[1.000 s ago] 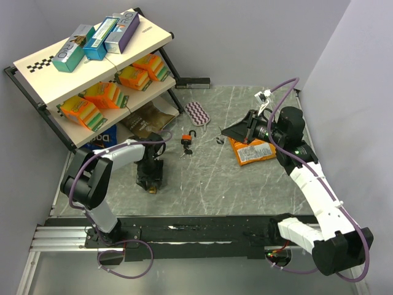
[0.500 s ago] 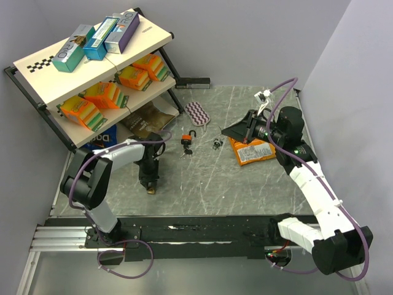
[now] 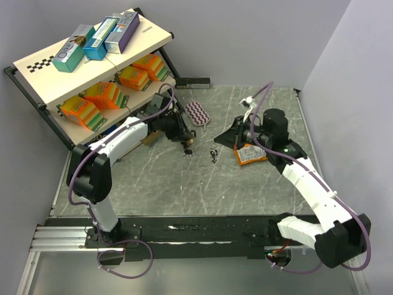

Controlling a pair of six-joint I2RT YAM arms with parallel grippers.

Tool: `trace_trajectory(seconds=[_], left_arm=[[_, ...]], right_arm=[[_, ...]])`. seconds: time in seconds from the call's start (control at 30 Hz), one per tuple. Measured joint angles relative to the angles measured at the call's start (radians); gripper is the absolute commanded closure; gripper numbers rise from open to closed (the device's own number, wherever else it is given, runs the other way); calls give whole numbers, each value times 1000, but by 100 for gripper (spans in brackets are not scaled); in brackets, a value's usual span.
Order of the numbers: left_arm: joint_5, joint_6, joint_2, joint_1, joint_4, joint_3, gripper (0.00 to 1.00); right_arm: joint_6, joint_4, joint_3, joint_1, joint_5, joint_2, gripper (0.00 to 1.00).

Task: Unlock with the key

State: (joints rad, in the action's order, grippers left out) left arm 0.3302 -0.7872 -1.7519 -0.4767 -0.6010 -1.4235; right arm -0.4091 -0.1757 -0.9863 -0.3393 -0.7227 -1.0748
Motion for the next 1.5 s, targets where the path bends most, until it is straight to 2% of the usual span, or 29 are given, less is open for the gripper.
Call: trace_trajectory(seconds=[0.1,0.27,0.43,0.57,0.87,1.5], left_arm=[[70,-117,1,0,127,0,99],[154,-320,8,-1,326,123,99],[183,-480,36,-4,449,256,99],[195,-563,58,-14,521,286,99],[205,-640,95,-43,619,290,99],[205,-652,108,-58,627,325,99]], right_arm=[[37,-12,14,-34,26,-40,100],[90,-36,19,-75,66,-110,100],[148,-38,19,-125,117,-142,100],[180,-42,19,-151,146,-183,100],[225,-55,19,-156,241,-231,100],[227,-39,58,-156,331,-194,100]])
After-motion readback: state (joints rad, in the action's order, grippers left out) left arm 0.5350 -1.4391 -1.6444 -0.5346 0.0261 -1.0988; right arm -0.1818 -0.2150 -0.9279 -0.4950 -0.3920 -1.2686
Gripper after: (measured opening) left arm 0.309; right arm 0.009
